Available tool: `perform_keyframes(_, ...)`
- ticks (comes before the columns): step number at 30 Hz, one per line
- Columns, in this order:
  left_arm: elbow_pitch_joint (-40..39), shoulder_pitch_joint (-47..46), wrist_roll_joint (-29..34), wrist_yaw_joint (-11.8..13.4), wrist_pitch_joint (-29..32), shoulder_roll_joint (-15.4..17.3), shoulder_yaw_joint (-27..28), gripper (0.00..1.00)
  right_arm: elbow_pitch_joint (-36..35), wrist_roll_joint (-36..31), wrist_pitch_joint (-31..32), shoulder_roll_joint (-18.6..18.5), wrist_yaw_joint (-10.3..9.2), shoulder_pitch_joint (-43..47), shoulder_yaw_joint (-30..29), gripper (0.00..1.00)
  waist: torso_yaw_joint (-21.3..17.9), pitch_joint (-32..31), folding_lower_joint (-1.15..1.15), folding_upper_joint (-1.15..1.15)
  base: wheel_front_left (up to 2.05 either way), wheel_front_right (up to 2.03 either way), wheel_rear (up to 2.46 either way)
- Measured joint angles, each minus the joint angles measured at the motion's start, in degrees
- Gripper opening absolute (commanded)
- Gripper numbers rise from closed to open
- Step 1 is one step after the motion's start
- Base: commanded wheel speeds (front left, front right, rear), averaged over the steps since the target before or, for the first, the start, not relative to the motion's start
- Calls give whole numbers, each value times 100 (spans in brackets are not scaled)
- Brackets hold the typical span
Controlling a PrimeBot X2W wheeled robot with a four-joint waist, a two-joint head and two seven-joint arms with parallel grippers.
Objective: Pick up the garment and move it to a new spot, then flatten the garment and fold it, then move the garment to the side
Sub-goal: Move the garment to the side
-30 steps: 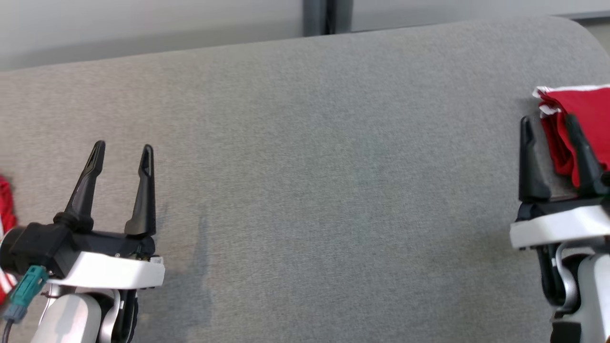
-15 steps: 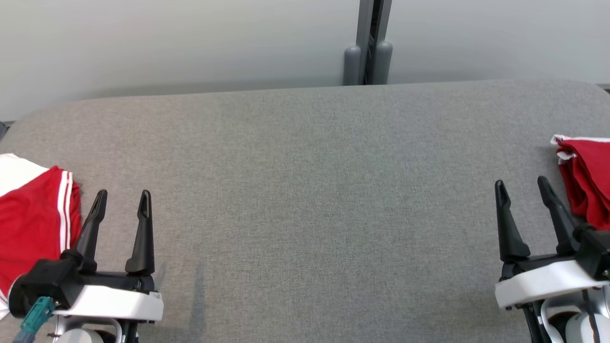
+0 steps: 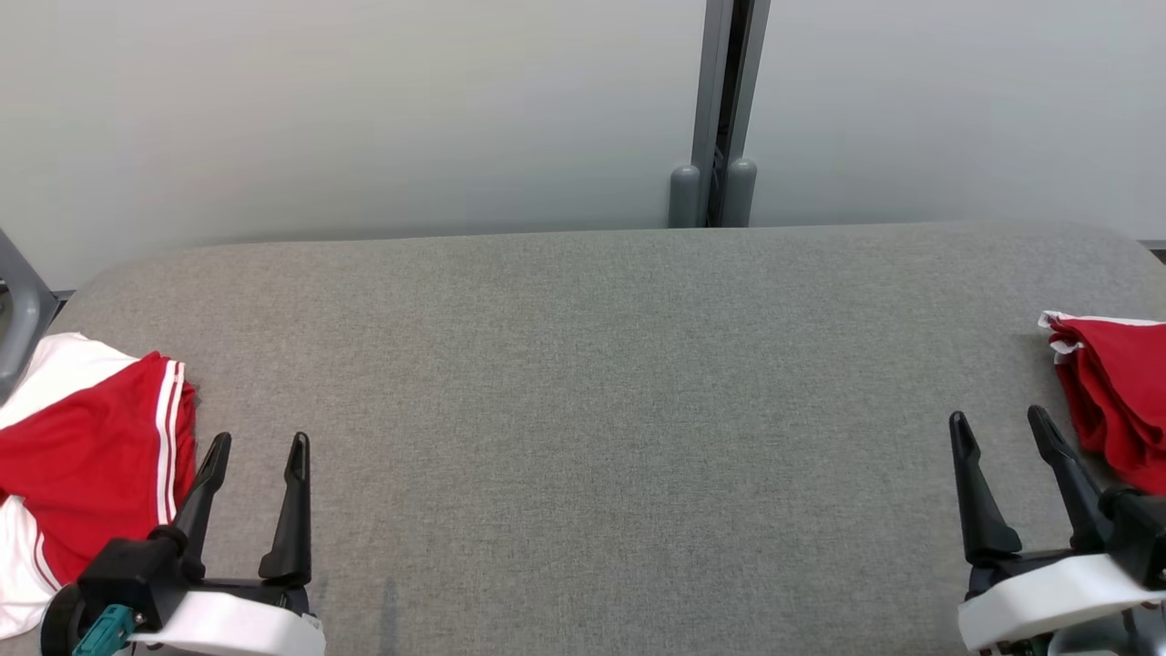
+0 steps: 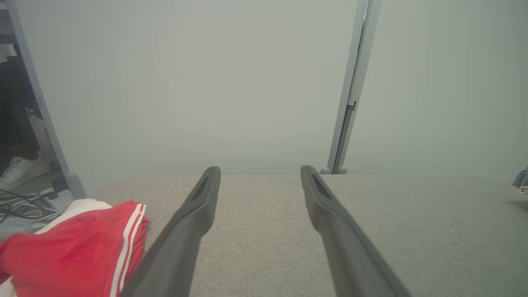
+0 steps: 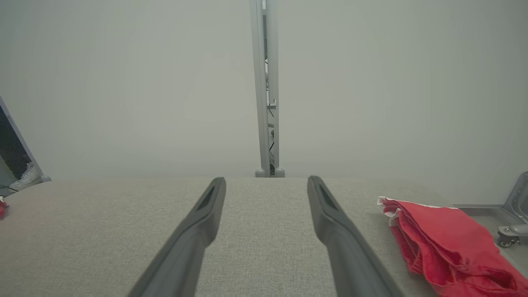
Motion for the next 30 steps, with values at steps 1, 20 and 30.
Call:
perform_keyframes(1,-10,21,0,4,2,7,-4,100,-33,4,1,3,0,35,-22,100,-1,-19,0,0,0,0,0)
perform_keyframes(20,-86,89,-36,76,78,68,-54,100,-237,102,74,2,0,222,-101,100,-14,-39,0,0,0,0,0)
perform_keyframes(30,-94,81,-56,103,103,76,-79,100,-196,147,70,2,0,222,-110,100,-10,-8,0,0,0,0,0)
